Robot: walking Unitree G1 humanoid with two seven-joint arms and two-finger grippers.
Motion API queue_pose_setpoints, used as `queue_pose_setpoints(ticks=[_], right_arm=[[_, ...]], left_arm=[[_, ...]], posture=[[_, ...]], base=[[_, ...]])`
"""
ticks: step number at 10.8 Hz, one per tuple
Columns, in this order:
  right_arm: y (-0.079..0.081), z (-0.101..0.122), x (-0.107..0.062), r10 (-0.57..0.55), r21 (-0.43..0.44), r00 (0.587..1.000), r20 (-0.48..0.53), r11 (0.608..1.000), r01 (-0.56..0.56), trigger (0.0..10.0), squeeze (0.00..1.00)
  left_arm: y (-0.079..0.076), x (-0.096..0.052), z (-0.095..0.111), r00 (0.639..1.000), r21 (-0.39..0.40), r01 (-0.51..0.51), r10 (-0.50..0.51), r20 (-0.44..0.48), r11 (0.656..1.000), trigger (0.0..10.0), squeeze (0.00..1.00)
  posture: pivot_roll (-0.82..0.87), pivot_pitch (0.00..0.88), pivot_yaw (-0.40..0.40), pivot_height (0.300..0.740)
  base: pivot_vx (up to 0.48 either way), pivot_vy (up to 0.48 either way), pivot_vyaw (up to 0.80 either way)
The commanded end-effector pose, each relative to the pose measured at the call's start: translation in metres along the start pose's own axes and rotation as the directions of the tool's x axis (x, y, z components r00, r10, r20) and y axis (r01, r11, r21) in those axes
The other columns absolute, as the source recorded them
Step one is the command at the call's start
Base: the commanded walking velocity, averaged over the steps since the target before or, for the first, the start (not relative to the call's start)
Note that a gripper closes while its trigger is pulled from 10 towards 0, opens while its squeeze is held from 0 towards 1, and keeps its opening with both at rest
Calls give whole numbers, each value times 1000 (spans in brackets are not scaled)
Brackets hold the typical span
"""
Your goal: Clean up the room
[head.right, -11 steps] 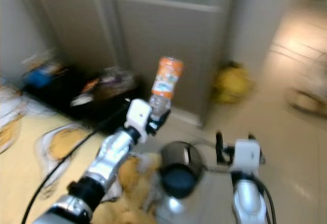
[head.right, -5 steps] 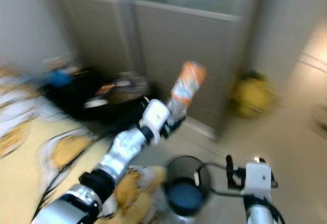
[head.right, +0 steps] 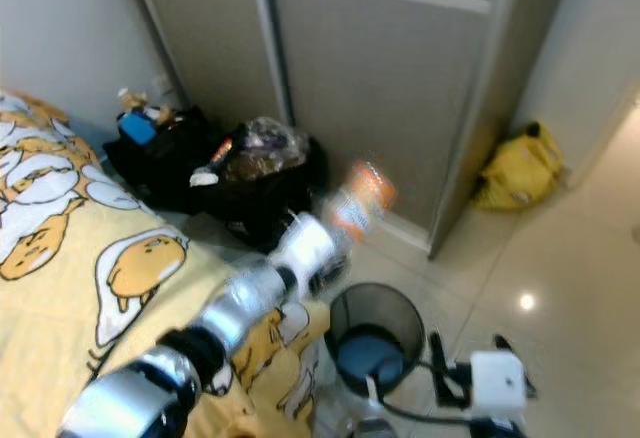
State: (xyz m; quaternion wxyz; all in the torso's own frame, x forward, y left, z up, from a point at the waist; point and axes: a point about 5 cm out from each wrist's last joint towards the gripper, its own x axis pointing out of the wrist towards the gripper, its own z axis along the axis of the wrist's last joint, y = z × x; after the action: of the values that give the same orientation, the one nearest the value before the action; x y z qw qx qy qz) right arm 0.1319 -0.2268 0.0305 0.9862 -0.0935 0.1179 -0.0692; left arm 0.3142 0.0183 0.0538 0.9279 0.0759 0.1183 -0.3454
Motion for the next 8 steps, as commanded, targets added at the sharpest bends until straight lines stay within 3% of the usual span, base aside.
queue_pose_setpoints(ticks=[1,3,4,6,7,8], right_arm=[[-2,12,3,-24,9,999,36,1000,23,10000,0],[1,22,18,-10,21,998,68,1000,9,10000,0],[3,22,20,5,20,997,71,1000,-6,10000,0],[9,24,28,36,18,997,62,999,-37,10000,0],[14,26,32,65,32,995,75,997,-68,10000,0],[24,27,37,103,26,991,85,994,-105,10000,0]], left_arm=[[-3,6,20,995,-83,0,8,99,997,10000,0],[12,-21,-9,980,-191,-142,165,113,971,10000,0],[11,-25,-13,977,-175,-165,186,108,971,10000,0],[9,-29,-23,969,-221,-214,236,76,951,10000,0],[11,-36,-22,961,-248,-223,255,107,943,10000,0],[5,-39,-24,967,-211,-209,235,103,955,10000,0]], posture=[[-321,70,122,740],[-277,53,100,740],[-270,53,95,740],[-233,36,80,740],[-220,20,78,740],[-215,2,79,740]], base=[[0,0,-738],[0,0,-731],[0,0,-731],[0,0,-734],[0,-416,-681],[244,-412,0]])
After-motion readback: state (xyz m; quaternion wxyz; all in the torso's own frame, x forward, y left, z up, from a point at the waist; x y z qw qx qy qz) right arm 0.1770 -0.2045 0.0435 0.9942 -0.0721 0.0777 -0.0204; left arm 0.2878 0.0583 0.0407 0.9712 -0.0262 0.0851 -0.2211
